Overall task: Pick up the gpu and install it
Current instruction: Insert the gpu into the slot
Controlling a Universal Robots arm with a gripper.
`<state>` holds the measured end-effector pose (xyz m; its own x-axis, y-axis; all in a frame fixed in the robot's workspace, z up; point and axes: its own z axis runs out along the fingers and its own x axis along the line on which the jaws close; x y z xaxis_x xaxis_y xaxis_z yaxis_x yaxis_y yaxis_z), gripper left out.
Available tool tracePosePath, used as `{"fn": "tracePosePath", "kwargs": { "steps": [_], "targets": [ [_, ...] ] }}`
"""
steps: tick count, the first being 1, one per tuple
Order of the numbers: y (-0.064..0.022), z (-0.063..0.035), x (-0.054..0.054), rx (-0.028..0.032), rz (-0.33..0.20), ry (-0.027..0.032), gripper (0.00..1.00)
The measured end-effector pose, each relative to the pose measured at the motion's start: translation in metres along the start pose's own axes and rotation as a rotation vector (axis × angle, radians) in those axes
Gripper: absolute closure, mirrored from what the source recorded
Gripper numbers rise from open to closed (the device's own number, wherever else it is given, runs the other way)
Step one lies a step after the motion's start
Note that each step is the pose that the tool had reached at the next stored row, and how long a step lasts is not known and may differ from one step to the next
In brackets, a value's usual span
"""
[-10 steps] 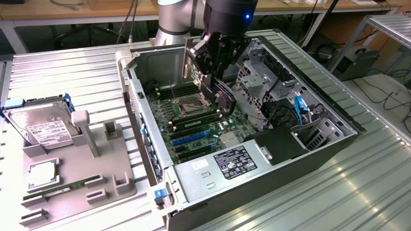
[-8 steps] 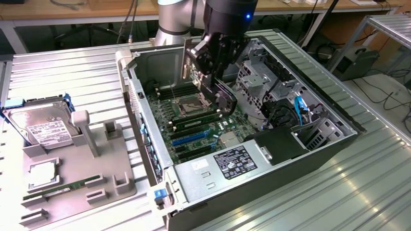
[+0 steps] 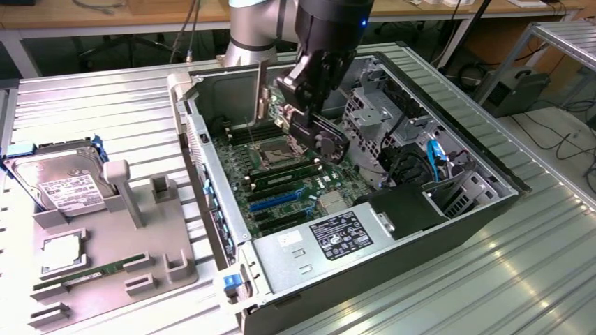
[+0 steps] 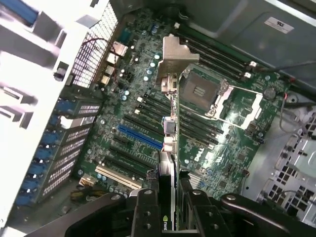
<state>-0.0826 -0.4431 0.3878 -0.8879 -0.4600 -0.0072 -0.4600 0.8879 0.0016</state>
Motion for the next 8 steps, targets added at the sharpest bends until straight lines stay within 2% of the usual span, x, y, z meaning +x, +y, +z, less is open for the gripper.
{"fn": "tracePosePath", "kwargs": {
  "steps": [8],
  "targets": [
    [0.0000,0.0024,0.0000,-0.0008,-0.168,-0.0007,0.73]
  ]
}}
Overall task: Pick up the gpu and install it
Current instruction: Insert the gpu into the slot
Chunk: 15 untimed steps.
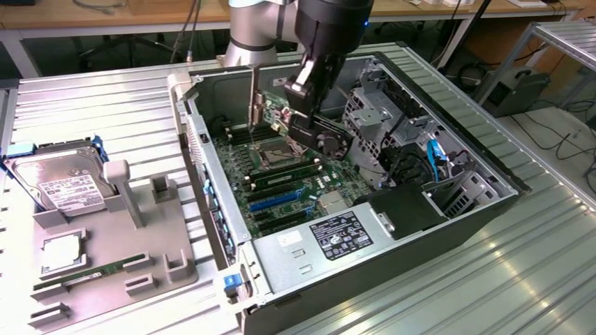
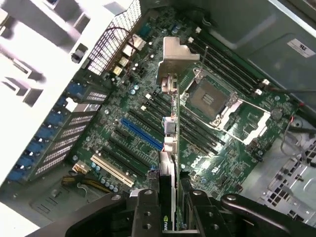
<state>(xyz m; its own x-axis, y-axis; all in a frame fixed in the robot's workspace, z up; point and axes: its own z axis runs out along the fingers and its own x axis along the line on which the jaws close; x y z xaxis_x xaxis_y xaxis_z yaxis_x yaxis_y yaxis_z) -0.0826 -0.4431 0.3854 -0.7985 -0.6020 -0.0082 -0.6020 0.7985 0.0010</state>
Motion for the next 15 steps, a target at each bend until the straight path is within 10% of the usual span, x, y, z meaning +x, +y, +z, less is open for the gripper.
{"fn": "tracePosePath", "kwargs": {
  "steps": [15],
  "targets": [
    [0.0000,0.0066,0.0001,-0.0018,-0.314,-0.0006,0.73]
  ]
}}
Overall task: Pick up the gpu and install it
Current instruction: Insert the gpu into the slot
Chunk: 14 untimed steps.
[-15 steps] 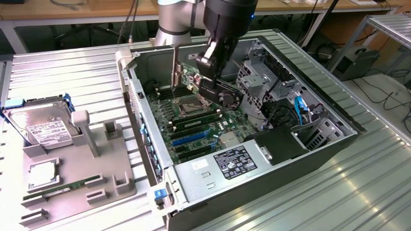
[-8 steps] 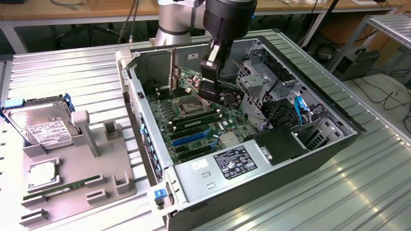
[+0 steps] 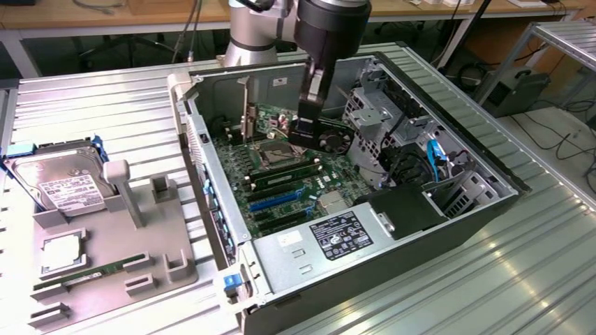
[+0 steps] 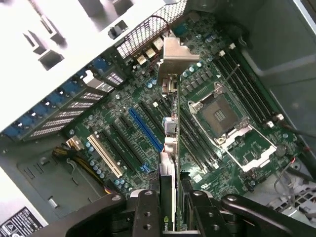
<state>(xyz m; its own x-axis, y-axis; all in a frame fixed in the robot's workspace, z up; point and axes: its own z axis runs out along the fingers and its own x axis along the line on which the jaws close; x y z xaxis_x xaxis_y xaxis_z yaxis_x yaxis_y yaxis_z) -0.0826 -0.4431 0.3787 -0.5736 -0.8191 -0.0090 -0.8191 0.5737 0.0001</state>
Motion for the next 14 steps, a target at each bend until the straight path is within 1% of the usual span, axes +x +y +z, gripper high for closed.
{"fn": "tracePosePath", "kwargs": {
  "steps": [4,5,14],
  "targets": [
    [0.0000,0.0017,0.0000,-0.0005,-0.076,-0.0001,0.73],
    [0.0000,0.0025,0.0000,-0.0008,-0.111,-0.0001,0.73],
    [0.0000,0.0062,0.0001,-0.0021,-0.276,-0.0002,0.73]
  ]
}}
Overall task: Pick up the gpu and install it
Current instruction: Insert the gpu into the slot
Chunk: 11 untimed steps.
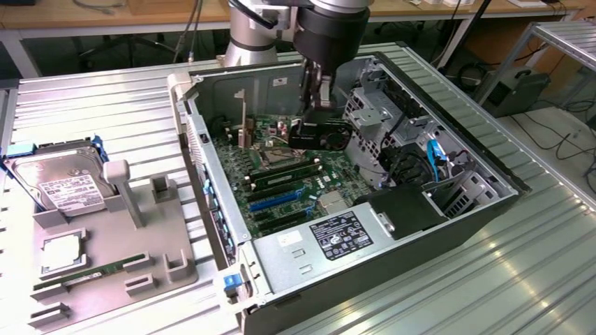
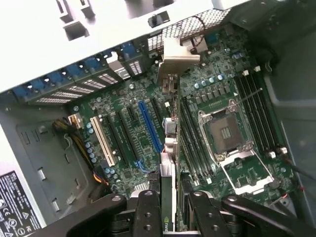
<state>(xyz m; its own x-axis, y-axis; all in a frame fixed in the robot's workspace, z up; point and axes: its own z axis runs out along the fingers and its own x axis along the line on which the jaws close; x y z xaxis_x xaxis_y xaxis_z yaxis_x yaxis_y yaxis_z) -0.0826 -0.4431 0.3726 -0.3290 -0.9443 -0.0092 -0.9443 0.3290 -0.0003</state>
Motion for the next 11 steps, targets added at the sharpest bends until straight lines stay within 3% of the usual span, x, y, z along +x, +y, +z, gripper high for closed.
{"fn": "tracePosePath", "kwargs": {
  "steps": [3,5,11],
  "targets": [
    [0.0000,0.0012,0.0000,-0.0004,-0.053,-0.0001,0.73],
    [0.0000,0.0027,0.0000,-0.0010,-0.115,-0.0001,0.73],
    [-0.0001,0.0059,0.0011,-0.0015,-0.205,-0.0002,0.73]
  ]
}}
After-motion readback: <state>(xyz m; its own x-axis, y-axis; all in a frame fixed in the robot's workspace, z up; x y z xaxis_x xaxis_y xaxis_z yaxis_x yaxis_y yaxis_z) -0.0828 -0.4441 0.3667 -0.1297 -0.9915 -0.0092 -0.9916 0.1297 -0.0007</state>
